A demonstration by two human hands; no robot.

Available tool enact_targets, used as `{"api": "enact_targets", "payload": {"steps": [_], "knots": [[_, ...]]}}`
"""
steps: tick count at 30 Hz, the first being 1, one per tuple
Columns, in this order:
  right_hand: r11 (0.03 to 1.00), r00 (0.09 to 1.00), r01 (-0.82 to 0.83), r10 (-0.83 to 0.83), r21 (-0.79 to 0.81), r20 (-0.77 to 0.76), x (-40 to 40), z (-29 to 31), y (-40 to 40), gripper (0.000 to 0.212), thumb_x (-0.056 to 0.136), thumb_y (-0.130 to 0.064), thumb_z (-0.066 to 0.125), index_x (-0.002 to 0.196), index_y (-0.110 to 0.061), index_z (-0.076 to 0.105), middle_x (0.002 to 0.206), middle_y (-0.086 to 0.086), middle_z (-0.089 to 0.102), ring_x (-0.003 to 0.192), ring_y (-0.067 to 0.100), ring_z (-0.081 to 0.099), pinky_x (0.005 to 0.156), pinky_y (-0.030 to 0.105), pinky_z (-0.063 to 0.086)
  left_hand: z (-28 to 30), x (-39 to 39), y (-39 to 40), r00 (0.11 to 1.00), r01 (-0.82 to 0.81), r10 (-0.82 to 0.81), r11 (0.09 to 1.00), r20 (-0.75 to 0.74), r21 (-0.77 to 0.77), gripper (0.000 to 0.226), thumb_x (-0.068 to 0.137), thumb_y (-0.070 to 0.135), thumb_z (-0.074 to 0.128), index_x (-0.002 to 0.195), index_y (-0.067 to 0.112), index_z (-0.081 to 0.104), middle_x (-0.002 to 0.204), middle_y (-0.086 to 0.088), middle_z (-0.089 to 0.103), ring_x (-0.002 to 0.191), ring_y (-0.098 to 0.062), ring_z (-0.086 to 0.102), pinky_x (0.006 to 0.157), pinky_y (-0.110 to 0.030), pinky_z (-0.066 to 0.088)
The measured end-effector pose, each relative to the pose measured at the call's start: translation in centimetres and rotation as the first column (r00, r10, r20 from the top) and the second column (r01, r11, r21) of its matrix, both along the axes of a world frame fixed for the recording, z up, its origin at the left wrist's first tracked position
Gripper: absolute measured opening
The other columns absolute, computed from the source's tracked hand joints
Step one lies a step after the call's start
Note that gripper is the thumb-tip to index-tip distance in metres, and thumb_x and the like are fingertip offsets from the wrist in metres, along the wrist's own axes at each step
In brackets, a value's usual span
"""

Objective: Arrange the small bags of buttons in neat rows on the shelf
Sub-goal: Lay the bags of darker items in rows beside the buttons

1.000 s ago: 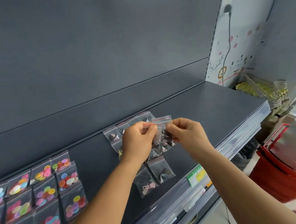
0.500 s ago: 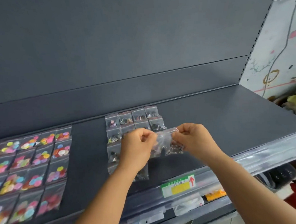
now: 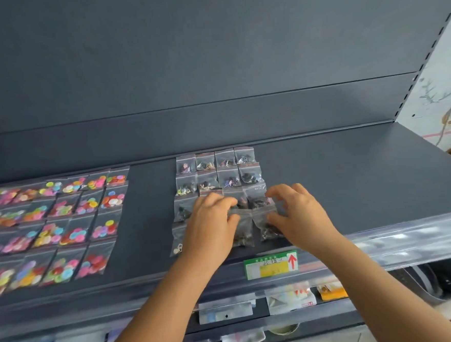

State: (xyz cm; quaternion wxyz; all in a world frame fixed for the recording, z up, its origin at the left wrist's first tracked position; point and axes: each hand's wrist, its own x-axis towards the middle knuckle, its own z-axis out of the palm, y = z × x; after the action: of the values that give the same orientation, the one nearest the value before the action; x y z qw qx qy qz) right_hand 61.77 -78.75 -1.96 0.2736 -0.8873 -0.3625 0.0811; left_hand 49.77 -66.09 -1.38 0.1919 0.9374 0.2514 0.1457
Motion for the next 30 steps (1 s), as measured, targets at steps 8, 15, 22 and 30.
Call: {"api": "enact_targets", "payload": {"steps": [8, 15, 22, 30], "knots": [[0.966, 0.96, -0.251, 0.256, -0.057, 0.117, -0.8, -0.5, -0.6, 0.013, 0.084, -0.018, 0.06, 0.083, -0.012, 0.071, 0.085, 0.006, 0.068, 0.085, 0.024, 0.058, 0.085, 0.031, 0.044, -1.0, -1.3, -1.1, 0.973, 0.194, -0.192, 0.981, -0.125, 0.003, 0.034, 0.096, 0.031, 0.051, 0.127, 0.021, 0.059, 0.132, 0.009, 0.052, 0.121, -0.01, 0.038, 0.1, -0.025, 0.033], [0.977, 0.972, -0.185, 0.198, -0.108, 0.128, -1.2, -0.2, -0.8, 0.021, 0.087, -0.026, 0.058, 0.078, -0.013, 0.071, 0.076, 0.003, 0.063, 0.074, 0.018, 0.053, 0.057, 0.012, 0.031, -1.2, -0.9, -1.9, 0.974, 0.174, -0.17, 0.985, -0.146, 0.013, 0.03, 0.095, 0.031, 0.053, 0.119, 0.017, 0.064, 0.124, 0.007, 0.057, 0.114, -0.013, 0.043, 0.095, -0.034, 0.043], [0.964, 0.963, -0.228, 0.244, -0.136, 0.114, -1.0, 0.0, -0.6, 0.018, 0.088, -0.025, 0.056, 0.082, -0.017, 0.071, 0.081, 0.002, 0.06, 0.08, 0.018, 0.05, 0.06, 0.024, 0.041, -1.1, -0.7, -2.2, 0.973, 0.159, -0.155, 0.987, -0.168, 0.011, 0.031, 0.093, 0.032, 0.055, 0.117, 0.016, 0.063, 0.122, 0.007, 0.057, 0.112, -0.013, 0.043, 0.092, -0.033, 0.045], [0.952, 0.956, -0.257, 0.276, -0.164, 0.104, -1.7, 0.9, 0.0, 0.022, 0.09, -0.029, 0.056, 0.107, -0.02, 0.067, 0.113, 0.0, 0.058, 0.107, 0.021, 0.053, 0.083, 0.029, 0.048, -0.1, -1.6, -1.9, 0.981, 0.111, -0.103, 0.993, -0.163, 0.041, 0.038, 0.095, 0.034, 0.051, 0.128, 0.016, 0.056, 0.132, 0.005, 0.052, 0.121, -0.014, 0.042, 0.098, -0.031, 0.039]]}}
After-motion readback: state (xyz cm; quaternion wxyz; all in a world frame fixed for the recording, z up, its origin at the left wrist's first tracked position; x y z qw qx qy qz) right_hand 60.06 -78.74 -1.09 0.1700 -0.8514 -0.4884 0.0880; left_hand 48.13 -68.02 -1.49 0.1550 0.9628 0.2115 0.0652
